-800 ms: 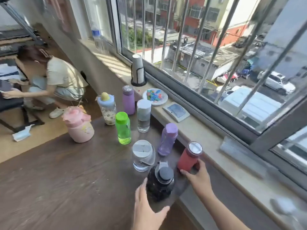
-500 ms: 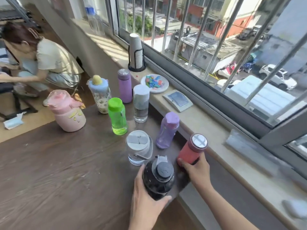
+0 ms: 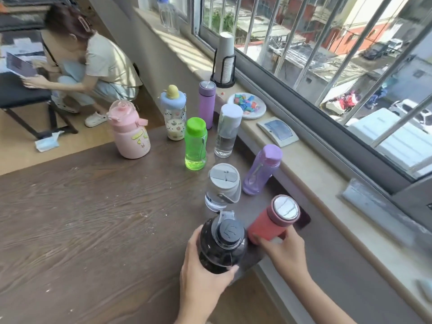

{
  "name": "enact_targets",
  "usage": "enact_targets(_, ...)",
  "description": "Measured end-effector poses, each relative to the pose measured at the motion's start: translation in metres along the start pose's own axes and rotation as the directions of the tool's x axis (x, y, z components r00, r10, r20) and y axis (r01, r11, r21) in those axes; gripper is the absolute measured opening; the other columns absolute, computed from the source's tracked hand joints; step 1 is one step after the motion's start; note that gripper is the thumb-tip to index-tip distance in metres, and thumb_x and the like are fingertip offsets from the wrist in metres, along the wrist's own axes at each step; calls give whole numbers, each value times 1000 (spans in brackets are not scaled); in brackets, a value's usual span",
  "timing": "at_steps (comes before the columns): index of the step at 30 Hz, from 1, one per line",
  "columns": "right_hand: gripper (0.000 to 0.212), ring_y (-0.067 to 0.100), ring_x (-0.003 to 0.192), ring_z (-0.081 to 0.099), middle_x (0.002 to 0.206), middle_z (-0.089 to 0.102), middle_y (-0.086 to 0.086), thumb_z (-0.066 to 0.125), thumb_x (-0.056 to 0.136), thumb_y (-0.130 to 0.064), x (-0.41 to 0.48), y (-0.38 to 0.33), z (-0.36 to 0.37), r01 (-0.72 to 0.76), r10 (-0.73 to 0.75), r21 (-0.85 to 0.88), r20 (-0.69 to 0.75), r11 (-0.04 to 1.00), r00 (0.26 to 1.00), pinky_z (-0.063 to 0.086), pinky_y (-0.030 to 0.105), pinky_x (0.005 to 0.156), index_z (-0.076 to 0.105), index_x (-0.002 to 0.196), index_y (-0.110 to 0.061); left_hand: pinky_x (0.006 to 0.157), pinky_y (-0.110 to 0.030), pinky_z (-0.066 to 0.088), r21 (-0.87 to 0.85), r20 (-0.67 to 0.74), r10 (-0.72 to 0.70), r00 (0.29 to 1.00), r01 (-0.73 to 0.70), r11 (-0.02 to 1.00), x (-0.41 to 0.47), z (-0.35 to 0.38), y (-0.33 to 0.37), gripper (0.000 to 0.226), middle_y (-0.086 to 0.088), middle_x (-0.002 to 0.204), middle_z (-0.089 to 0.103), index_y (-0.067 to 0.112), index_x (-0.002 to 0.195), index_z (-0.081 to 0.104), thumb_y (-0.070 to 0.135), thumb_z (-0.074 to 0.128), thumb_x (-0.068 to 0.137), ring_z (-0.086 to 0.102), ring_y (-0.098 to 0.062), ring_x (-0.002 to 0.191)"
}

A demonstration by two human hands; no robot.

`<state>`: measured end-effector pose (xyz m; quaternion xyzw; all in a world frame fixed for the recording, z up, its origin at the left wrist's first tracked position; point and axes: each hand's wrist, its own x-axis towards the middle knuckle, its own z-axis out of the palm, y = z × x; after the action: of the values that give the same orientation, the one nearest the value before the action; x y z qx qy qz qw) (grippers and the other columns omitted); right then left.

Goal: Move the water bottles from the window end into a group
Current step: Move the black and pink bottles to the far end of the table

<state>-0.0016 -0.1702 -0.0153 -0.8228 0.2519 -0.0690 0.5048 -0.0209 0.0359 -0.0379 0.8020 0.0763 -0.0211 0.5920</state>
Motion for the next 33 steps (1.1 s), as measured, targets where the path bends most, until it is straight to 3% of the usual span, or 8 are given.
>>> enact_targets(5,43,-15,87,65,91,67,-43,93,63,-14,-60,-45,53,74,-78,36,135,997,988,45,1,71,67,92,-32,109,-41,53,15,-169,-41,985,44,999,-14,-82,-11,121,24,135,70,54,142,47,31,103,37,67,-4,127)
enact_targets(10,50,-14,90,65,95,68,-41,91,64,-8,-103,-91,129,137,-165,103,352,985,921,44,-2,69,69,105,-27,105,-36,52,6,-371,-113,922,124,992,-21,-185,-20,119,25,129,72,68,131,45,28,105,36,70,-3,121)
enact_targets(14,48,-5,89,68,91,73,-32,93,62,-15,-120,-135,200,188,-226,126,523,974,822,46,1,69,68,98,-35,96,-31,52,19,-580,-161,799,211,977,-24,-269,-29,115,26,120,74,73,123,44,30,106,36,72,-7,115)
enact_targets(18,45,-3,90,68,94,73,-27,92,64,-20,-138,-175,285,262,-309,172,641,950,703,50,10,72,67,97,-35,106,-41,54,-51,-725,-191,662,225,973,-22,-353,-61,117,23,125,74,60,134,47,38,107,36,71,-7,119)
enact_targets(23,39,5,84,68,88,75,-12,90,64,-29,-171,-202,404,364,-380,182,703,913,602,56,25,73,63,93,-31,113,-49,50,-134,-813,-206,544,170,976,-3,-459,-116,116,21,135,68,62,134,45,37,105,38,67,-8,125)
enact_targets(27,41,6,84,67,89,74,-11,89,64,-33,-192,-230,494,419,-415,190,723,888,552,57,30,75,61,94,-30,116,-48,48,-103,-854,-184,486,189,977,24,-544,-148,113,19,134,67,42,142,48,28,105,45,64,-8,126)
enact_targets(33,40,3,83,67,90,73,-12,87,65,-35,-204,-284,609,419,-427,204,717,885,552,57,30,74,60,94,-32,111,-41,51,-59,-852,-129,508,151,987,88,-645,-179,107,8,136,69,28,142,51,10,104,52,67,-8,123)
